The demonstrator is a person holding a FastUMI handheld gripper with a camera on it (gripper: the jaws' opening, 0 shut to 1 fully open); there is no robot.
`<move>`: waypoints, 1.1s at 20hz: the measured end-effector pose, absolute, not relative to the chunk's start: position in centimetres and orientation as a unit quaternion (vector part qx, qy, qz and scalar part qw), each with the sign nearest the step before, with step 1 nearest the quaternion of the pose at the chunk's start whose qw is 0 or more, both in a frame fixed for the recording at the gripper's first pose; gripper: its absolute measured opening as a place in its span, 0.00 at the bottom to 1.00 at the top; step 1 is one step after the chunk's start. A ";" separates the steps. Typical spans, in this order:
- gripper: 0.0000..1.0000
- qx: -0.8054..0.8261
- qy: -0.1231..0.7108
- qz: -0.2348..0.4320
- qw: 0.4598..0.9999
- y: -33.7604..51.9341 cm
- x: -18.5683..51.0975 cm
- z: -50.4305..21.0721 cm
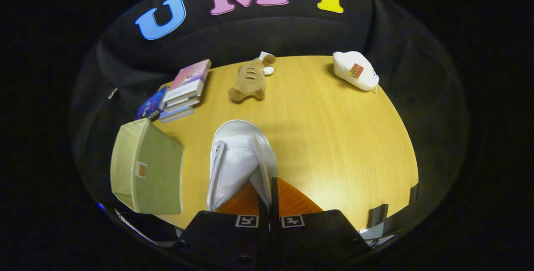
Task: Open the storage box then place both shoes into the box .Put the left shoe in first, then the right shoe, with the right side of both shoes facing outward in a uniform manner.
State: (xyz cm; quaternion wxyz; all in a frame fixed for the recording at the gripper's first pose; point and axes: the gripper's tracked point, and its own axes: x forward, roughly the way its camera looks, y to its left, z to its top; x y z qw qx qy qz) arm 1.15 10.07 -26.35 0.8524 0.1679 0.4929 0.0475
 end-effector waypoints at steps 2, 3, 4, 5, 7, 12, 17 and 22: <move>0.05 0.191 0.491 0.074 0.847 14.4 2.2 -22.6; 0.05 0.204 0.491 0.086 0.843 16.6 2.5 -20.9; 0.05 0.215 0.494 0.097 0.837 18.8 2.7 -19.6; 0.05 0.223 0.497 0.108 0.832 21.0 3.0 -18.5; 0.05 0.237 0.511 0.114 0.819 25.1 3.1 -17.1; 0.05 0.222 0.523 0.128 0.813 33.4 3.3 -16.7; 0.05 0.192 0.537 0.122 0.813 37.3 2.7 -19.0; 0.05 0.172 0.531 0.124 0.821 38.2 2.9 -19.1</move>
